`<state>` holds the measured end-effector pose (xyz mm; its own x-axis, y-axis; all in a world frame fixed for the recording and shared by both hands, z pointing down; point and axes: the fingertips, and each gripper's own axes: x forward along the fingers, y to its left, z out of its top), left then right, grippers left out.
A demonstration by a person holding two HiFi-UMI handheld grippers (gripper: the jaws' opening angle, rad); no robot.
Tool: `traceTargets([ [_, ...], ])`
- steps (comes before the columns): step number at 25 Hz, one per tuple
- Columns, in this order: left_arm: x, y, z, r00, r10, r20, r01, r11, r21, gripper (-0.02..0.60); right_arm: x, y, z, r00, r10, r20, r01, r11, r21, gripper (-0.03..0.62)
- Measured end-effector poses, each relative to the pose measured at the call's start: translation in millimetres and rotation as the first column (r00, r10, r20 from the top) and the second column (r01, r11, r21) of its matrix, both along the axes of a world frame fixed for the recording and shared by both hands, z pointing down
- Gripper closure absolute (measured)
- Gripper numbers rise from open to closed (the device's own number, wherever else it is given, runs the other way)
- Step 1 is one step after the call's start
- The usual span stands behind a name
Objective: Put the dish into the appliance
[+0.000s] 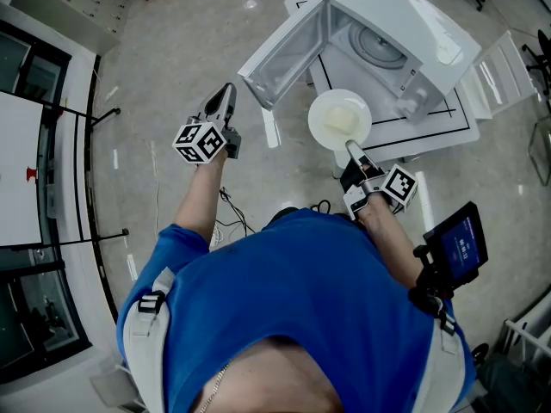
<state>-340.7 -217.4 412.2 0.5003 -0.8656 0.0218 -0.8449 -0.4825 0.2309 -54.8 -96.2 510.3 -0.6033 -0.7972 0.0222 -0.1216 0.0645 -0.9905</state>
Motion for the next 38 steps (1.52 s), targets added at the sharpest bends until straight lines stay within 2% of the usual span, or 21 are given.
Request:
traceTargets([
  [15, 4, 23, 32, 0.999, 0.053, -0.004, -0.053, 0.998, -0.045, 0.575, -14, -2, 17, 0.999, 0.034, 0.004, -0.033, 0.999, -0.018, 0.580],
  [23, 22, 34, 52, 0.992, 0.129, -0.011, -0.130, 0.988, -0.087, 0.575, -15, -4, 24, 0.997, 0.079, 0.001, -0.079, 0.996, -0.040, 0.580],
  [30, 46, 35, 66, 0.980, 0.198, -0.012, -0.198, 0.973, -0.117, 0.574, 0, -14, 28, 0.991, 0.132, -0.010, -0.133, 0.990, -0.056, 0.580],
  [38, 70, 48, 75, 0.971, 0.239, -0.010, -0.238, 0.959, -0.152, 0.575, 12, -35, 31, 0.985, 0.171, 0.007, -0.170, 0.983, -0.072, 0.580],
])
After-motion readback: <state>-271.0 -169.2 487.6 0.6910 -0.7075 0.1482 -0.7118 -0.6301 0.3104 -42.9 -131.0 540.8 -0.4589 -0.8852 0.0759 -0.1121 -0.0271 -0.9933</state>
